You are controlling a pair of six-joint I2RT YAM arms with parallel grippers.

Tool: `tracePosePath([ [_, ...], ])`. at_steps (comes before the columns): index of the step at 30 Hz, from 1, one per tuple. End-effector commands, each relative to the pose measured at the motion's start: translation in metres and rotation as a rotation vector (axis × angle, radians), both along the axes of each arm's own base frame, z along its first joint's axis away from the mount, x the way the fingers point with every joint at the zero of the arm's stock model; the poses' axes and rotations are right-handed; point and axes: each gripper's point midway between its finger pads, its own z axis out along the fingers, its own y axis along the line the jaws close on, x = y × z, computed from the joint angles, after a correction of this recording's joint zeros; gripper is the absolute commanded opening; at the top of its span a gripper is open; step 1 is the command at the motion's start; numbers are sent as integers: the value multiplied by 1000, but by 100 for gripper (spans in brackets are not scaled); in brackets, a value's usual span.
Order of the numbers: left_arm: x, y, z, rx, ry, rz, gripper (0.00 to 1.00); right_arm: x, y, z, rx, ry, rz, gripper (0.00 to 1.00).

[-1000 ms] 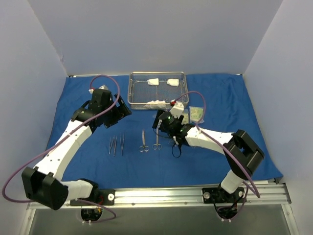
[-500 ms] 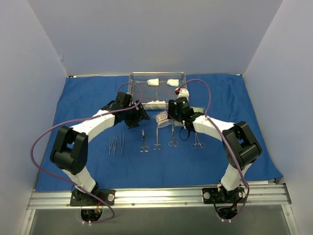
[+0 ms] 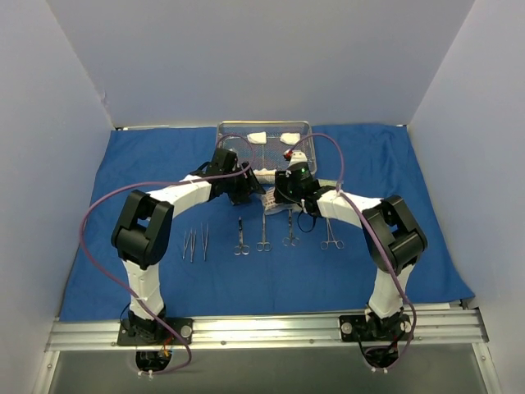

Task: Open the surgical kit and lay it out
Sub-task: Place the medical item in the surgical kit.

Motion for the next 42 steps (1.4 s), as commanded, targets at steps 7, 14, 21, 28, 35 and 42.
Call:
tracePosePath([
  [7, 27, -20, 8, -12, -82, -15, 63, -2, 16, 1, 70, 15, 65, 47],
  [14, 29, -26, 1, -6, -74, -31, 57, -10, 19, 3, 108, 17, 78, 47],
  [21, 31, -26, 2, 20, -95, -42, 56, -17, 25, 2, 151, 29, 91, 47],
  [28, 36, -22, -2, 65, -107, -48, 56, -14, 18, 10, 138, 5, 54, 48],
  [35, 28, -16, -7, 84, -86, -45, 68, 2, -4, 32, 100, -46, -27, 51],
  [42, 35, -12, 48, 39, -199, -64, 94, 10, -20, 89, 103, -157, -27, 61],
])
